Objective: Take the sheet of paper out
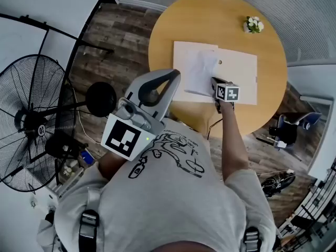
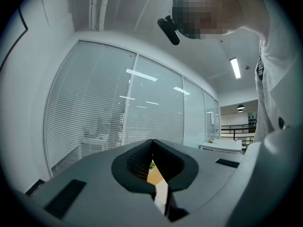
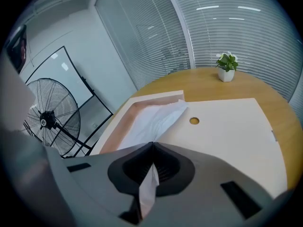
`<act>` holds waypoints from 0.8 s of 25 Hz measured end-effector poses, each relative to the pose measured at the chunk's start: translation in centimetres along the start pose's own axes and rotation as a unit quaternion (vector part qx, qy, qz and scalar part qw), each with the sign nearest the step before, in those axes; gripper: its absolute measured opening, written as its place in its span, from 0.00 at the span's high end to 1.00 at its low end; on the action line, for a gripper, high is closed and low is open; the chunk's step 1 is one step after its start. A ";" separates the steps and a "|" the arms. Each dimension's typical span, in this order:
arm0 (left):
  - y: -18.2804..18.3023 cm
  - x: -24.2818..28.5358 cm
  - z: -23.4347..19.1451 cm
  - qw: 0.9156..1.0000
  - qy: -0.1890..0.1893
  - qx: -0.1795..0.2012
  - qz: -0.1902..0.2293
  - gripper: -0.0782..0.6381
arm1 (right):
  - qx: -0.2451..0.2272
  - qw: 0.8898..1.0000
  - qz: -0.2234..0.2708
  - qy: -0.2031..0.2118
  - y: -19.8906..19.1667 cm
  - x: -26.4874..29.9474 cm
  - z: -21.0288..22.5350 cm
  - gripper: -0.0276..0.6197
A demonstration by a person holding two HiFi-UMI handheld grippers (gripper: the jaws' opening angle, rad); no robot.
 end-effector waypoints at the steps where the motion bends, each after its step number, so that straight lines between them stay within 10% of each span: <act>1: 0.0 0.1 0.0 1.000 0.000 0.000 0.000 0.86 | 0.000 1.000 0.002 0.001 0.1 -0.1 0.0 0.94; 20: 0.2 0.3 0.7 1.000 -0.008 0.002 0.003 0.86 | 0.013 0.998 0.053 0.015 1.5 -3.4 -0.7 0.94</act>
Point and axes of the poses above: the fingertips, and each gripper's own axes: x forward along the fingers, z to its right, y out of its top, the point moved 5 cm from there along -x, backward along the fingers, and after that the axes turned 12 degrees about -y, right-handed, at the moved point
